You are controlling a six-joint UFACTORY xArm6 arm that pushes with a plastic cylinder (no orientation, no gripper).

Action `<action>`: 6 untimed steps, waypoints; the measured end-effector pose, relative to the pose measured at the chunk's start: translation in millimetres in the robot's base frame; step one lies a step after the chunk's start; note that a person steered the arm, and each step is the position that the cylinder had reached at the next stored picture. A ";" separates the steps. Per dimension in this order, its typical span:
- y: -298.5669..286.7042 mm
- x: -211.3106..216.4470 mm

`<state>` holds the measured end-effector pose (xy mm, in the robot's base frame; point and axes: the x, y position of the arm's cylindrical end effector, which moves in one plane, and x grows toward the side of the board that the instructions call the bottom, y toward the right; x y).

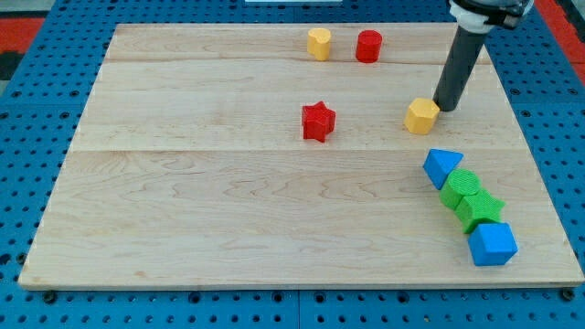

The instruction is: Move the hexagon on top of triangle diagonally

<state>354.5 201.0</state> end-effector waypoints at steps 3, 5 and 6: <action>-13.5 31.6; -41.2 19.7; -28.1 46.1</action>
